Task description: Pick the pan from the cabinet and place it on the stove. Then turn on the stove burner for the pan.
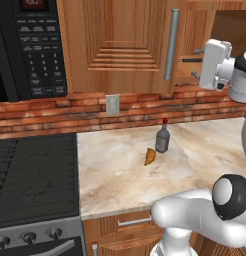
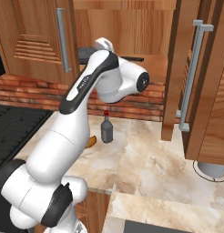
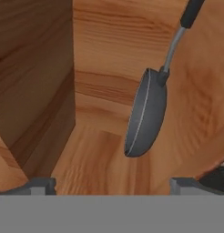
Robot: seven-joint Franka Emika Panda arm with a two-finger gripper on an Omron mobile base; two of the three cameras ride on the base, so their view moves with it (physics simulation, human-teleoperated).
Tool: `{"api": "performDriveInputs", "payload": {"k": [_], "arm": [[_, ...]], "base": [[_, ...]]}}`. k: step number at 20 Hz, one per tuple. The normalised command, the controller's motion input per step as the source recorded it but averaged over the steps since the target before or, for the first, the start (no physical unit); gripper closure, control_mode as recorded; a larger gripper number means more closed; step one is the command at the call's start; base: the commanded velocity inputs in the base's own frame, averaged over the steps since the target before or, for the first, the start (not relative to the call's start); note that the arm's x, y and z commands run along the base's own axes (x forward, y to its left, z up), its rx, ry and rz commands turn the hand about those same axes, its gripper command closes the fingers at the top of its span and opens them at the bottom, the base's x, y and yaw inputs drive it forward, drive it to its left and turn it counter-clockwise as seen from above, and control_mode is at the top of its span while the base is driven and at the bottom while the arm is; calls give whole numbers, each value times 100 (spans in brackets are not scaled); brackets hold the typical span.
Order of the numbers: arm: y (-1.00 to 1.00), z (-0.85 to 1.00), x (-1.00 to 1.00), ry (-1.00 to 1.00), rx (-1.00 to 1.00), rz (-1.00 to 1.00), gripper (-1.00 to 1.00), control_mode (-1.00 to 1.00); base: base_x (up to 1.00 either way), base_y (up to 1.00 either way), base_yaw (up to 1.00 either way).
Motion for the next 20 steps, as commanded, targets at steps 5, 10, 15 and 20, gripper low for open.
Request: {"api": "performDriveInputs", "payload": {"k": [5, 10, 15, 20], "arm": [[40, -2, 0, 0, 1, 7, -100, -100], [29, 0, 0, 0, 1, 5, -100, -100], [22, 0, 1, 3, 1, 6, -100, -100], [9, 0, 0, 4, 1, 8, -100, -100]], "base": [[0, 0, 0], [0, 0, 0], [0, 0, 0], [0, 0, 0]]}}
